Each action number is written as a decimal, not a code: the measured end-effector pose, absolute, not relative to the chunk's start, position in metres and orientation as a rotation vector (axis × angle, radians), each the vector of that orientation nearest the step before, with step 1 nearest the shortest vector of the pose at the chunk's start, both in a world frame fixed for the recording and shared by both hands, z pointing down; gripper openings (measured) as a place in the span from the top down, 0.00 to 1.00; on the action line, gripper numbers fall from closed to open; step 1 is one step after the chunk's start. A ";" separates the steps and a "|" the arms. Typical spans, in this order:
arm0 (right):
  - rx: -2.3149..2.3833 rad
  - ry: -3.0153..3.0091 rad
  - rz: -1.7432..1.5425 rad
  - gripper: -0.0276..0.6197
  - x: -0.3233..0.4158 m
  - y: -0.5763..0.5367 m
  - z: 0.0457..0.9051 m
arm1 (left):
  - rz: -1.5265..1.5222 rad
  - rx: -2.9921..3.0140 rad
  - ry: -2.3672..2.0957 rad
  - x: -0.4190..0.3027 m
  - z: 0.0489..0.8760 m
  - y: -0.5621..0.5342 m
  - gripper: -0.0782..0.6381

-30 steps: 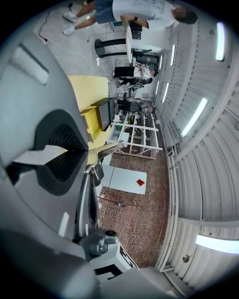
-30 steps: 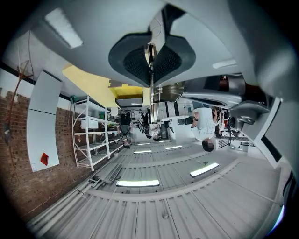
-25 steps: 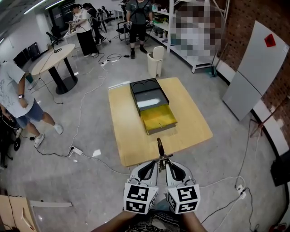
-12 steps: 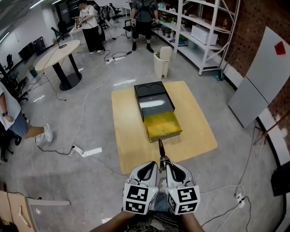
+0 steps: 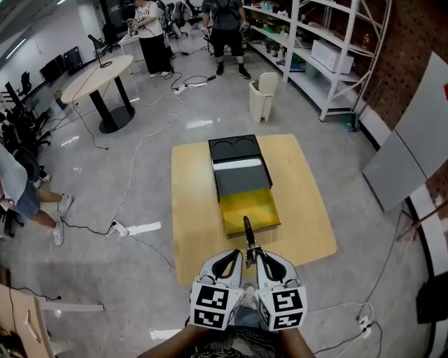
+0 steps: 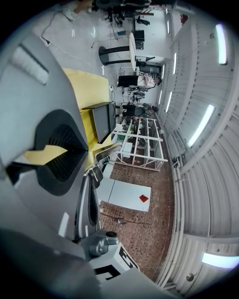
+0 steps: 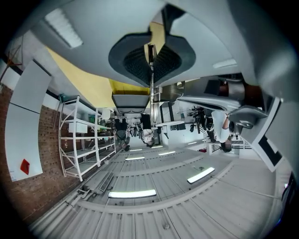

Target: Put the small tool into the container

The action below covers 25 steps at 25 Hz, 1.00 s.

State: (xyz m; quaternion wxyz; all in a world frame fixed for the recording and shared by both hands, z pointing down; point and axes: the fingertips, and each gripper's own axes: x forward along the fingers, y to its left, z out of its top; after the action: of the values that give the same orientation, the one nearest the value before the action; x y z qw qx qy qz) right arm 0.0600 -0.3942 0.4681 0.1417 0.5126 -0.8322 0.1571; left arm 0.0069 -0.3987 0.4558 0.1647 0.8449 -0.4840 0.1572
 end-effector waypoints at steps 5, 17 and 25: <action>1.390 -2.386 0.385 0.95 0.082 -0.442 0.484 | 0.452 2.367 -1.412 0.029 0.472 -0.443 0.88; 1.134 -2.368 0.119 0.95 0.104 -0.527 0.493 | 0.480 2.241 -1.556 0.045 0.480 -0.515 0.88; 1.032 -2.311 -0.026 0.95 0.092 -0.574 0.505 | 0.454 2.166 -1.608 0.029 0.488 -0.552 0.88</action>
State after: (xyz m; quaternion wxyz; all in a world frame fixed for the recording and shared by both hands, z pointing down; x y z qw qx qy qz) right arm 0.0918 -0.5740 0.5053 0.3005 0.3887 -0.8709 -0.0099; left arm 0.0289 -0.5523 0.4879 0.2016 0.7754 -0.5759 0.1626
